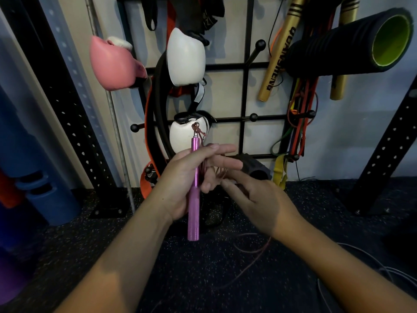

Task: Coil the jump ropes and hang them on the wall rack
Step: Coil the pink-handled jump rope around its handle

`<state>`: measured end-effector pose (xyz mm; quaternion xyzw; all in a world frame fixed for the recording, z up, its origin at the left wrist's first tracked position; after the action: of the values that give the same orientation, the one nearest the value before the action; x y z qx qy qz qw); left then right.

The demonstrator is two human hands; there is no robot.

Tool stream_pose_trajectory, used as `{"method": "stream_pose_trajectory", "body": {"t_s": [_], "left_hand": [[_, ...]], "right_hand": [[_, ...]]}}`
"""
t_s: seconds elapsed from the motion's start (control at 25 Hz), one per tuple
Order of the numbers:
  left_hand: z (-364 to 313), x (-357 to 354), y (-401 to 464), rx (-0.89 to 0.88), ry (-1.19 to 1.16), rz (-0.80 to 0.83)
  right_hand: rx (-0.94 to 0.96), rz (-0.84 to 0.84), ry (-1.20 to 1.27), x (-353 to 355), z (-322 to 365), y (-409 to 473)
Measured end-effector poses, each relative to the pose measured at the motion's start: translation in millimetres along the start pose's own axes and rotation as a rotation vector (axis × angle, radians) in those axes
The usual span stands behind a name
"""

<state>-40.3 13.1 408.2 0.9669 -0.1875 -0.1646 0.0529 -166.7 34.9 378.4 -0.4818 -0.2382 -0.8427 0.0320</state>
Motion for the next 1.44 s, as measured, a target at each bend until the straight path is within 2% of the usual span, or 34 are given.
{"method": "stream_pose_trajectory", "body": {"t_s": [0.12, 0.28, 0.36, 0.44, 0.48, 0.6, 0.72, 0.84, 1.0, 1.08, 1.16, 1.24, 1.44], "left_hand": [[-3, 7, 3, -0.008, -0.068, 0.006], [-1, 11, 4, -0.009, -0.203, 0.004], [-2, 8, 2, -0.033, -0.315, -0.020], [-9, 9, 2, -0.078, -0.425, -0.048], [-13, 12, 3, -0.100, -0.462, -0.071], [-12, 17, 3, -0.120, -0.476, -0.154], [-1, 26, 5, -0.141, -0.335, -0.237], [-2, 37, 6, -0.173, 0.068, -0.277], [12, 25, 8, -0.045, 0.789, -0.115], [30, 31, 10, 0.079, 0.967, -0.013], [47, 35, 6, 0.243, 0.851, 0.082], [52, 27, 0, 0.307, 0.694, 0.153], [44, 6, -6, 0.261, 0.525, 0.230]], "right_hand": [[0.008, -0.066, 0.049, 1, -1, 1], [0.021, -0.114, -0.032, -2, -4, 4], [-0.065, -0.076, 0.238, -9, -9, 2], [-0.060, -0.058, 0.447, -11, -2, -4], [-0.010, -0.050, 0.394, -13, 2, -6], [0.087, 0.014, -0.069, -16, 12, -10], [0.136, 0.046, -0.253, -20, 22, -13], [0.142, 0.090, -0.220, -15, 30, -13], [0.123, 0.168, -0.243, -3, 22, -9], [0.107, 0.128, -0.293, 12, 8, -1], [0.150, -0.031, -0.278, 36, -7, 8], [0.235, -0.130, -0.223, 47, -14, 9], [0.139, 0.095, 0.171, 36, -21, 12]]}}
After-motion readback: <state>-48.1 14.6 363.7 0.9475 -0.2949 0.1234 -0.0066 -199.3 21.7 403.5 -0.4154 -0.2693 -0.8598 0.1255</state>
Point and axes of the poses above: each hand's wrist, its own y-axis towards the middle knuckle, its own x-axis out of the back of the hand, z = x × y, the point moved 8 cm from there along y, towards the middle knuckle, and after that the axes turned 2 degrees about -y, right-handed, at the moved point
